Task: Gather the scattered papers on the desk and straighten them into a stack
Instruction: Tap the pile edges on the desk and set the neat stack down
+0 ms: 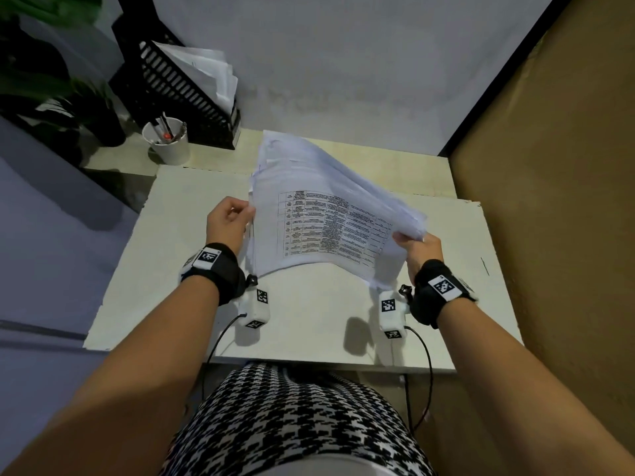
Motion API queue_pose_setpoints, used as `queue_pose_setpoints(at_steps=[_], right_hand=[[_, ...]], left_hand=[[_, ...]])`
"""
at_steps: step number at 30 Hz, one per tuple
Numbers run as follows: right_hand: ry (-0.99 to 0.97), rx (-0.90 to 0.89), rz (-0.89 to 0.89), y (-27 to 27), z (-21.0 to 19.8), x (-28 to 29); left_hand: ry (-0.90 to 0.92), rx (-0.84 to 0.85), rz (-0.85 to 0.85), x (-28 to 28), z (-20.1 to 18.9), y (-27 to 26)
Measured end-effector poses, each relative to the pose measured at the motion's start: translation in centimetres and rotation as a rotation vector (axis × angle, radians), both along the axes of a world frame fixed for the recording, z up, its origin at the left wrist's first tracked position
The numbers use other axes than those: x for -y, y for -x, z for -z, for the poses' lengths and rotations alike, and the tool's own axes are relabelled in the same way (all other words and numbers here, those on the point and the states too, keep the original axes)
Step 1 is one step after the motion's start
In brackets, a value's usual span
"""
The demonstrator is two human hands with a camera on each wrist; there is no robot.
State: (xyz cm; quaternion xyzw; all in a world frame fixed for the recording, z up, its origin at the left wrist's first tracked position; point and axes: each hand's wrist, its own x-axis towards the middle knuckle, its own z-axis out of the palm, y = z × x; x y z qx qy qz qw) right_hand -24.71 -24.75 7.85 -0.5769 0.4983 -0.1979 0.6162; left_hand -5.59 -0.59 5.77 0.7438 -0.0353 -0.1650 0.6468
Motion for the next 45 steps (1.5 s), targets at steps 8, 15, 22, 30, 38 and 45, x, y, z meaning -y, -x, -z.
queue_pose_setpoints(at_steps=[8, 15, 22, 30, 38, 45], right_hand=[[0.012, 0.081, -0.052, 0.9, 0.5, 0.8], [-0.005, 0.134, -0.047, 1.1, 0.5, 0.2], [-0.033, 0.162, -0.033, 0.4, 0.6, 0.4], [0.329, 0.068, -0.08, 0.2, 0.4, 0.3], [1.0, -0.238, -0.466, 0.3, -0.8, 0.0], [1.05, -0.329, -0.45, 0.5, -0.3, -0.4]], left_hand=[[0.221, -0.125, 0.005, 0.6, -1.9, -0.8], [0.073, -0.009, -0.006, 1.2, -1.1, 0.4], [0.025, 0.05, 0.084, 1.6, -1.1, 0.1], [-0.023, -0.097, 0.223, 0.6, -1.2, -0.2], [0.2, 0.047, 0.036, 2.2, -3.7, 0.2], [0.168, 0.162, -0.038, 3.2, -3.9, -0.9]])
